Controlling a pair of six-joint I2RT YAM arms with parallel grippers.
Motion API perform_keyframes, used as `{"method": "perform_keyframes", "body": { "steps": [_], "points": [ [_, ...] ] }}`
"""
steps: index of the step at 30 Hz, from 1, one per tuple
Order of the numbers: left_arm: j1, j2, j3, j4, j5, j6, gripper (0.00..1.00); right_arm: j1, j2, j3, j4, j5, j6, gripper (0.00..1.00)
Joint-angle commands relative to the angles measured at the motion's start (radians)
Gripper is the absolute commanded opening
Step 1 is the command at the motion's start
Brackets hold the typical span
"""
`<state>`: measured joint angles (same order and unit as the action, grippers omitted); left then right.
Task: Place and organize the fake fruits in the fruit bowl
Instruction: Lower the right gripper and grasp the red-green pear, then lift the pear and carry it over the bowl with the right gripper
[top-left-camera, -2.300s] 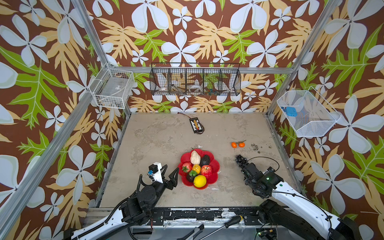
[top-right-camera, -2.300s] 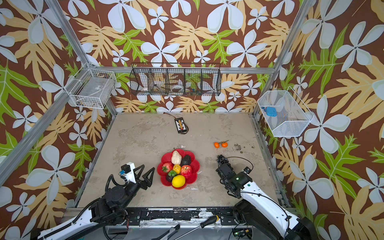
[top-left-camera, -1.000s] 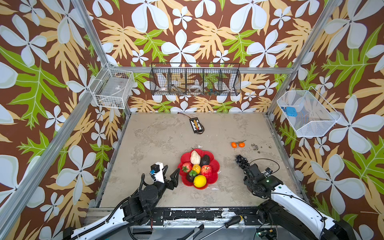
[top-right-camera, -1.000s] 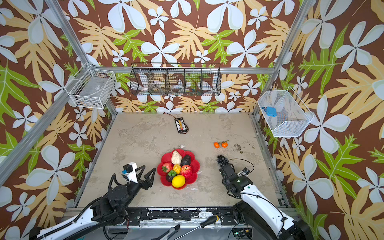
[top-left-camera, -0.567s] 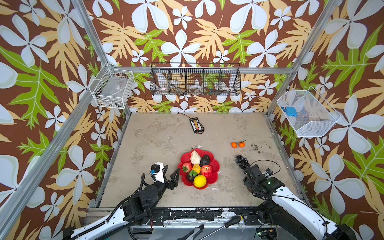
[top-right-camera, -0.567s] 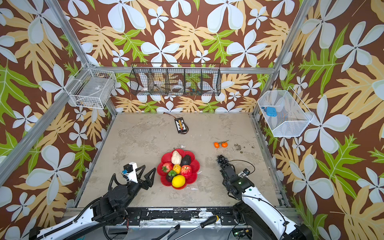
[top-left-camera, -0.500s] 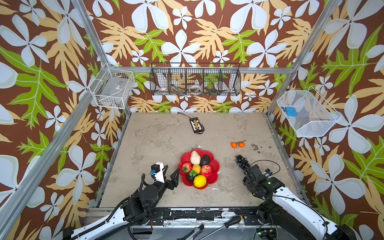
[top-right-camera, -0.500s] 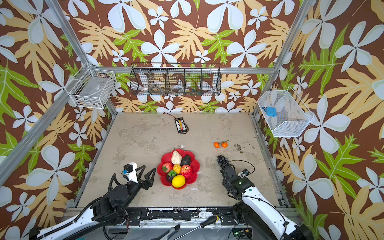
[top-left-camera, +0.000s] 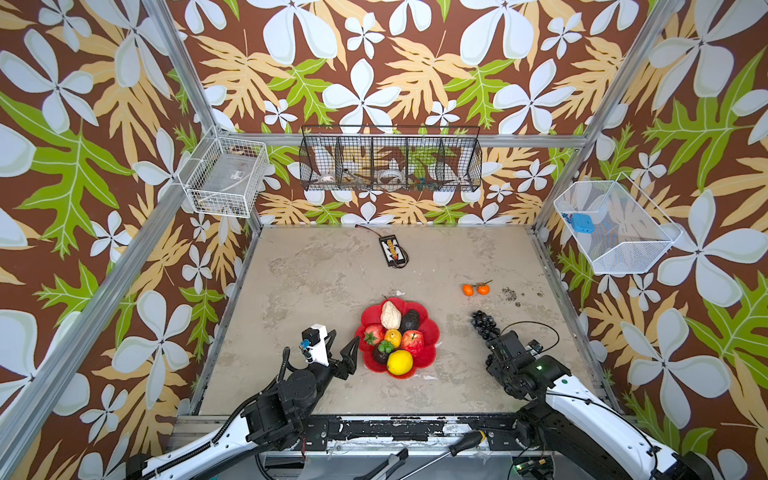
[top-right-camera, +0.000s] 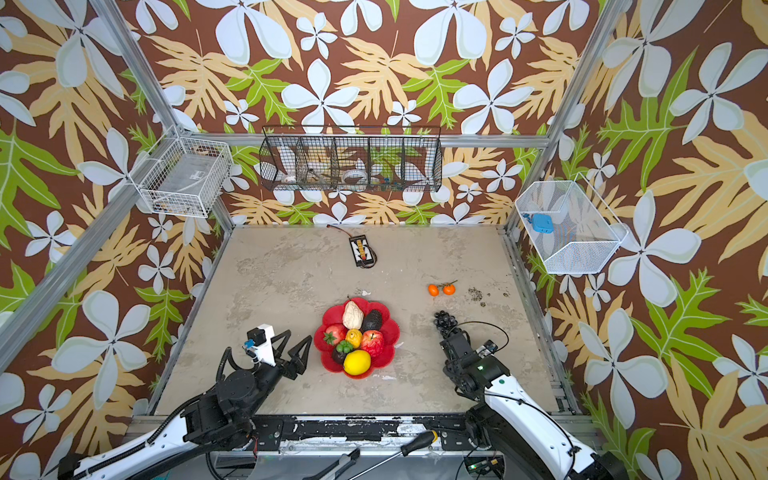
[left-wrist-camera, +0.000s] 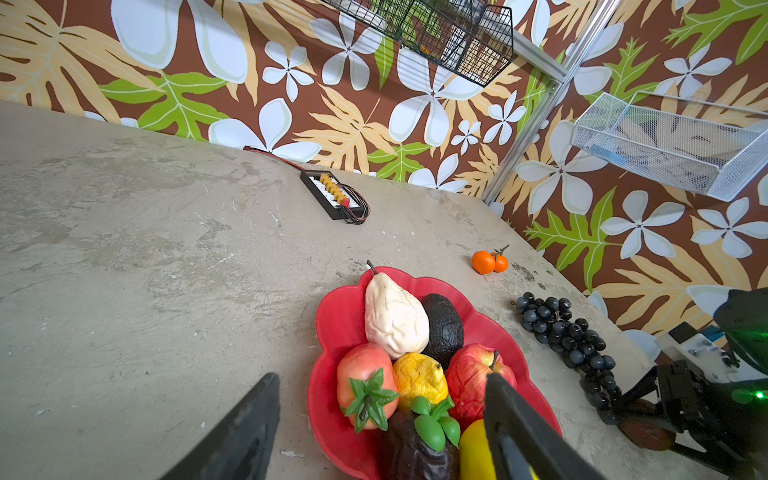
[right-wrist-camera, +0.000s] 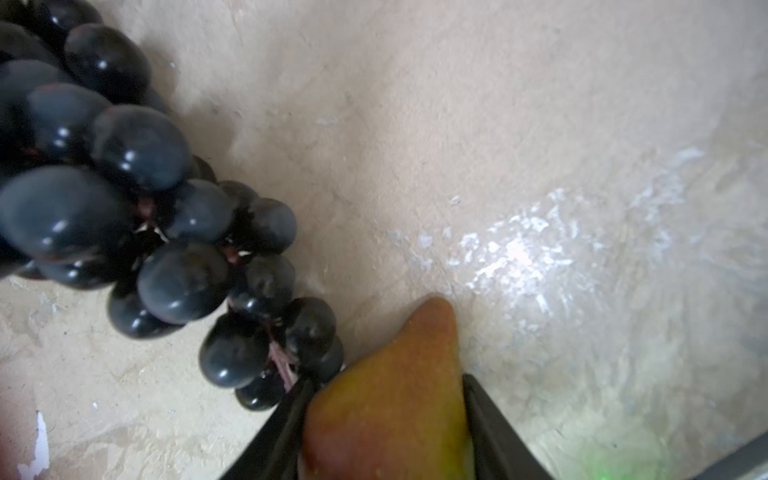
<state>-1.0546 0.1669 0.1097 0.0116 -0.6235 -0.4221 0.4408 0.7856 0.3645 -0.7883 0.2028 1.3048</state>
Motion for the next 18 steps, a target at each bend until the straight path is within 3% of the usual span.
{"method": "perform_keyframes", "body": {
  "steps": [1,9,18],
  "points": [
    [0.001,0.000,-0.001,0.027,-0.014,-0.001,0.78,0.001,-0.007,0.013,-0.032,0.028,0.001,0.53],
    [0.000,0.002,-0.001,0.028,-0.012,-0.001,0.78,0.001,-0.006,0.061,-0.066,0.067,-0.023,0.57],
    [0.000,0.006,-0.002,0.031,-0.009,-0.001,0.78,0.001,-0.015,0.078,-0.068,0.087,-0.046,0.55]
  ]
}}
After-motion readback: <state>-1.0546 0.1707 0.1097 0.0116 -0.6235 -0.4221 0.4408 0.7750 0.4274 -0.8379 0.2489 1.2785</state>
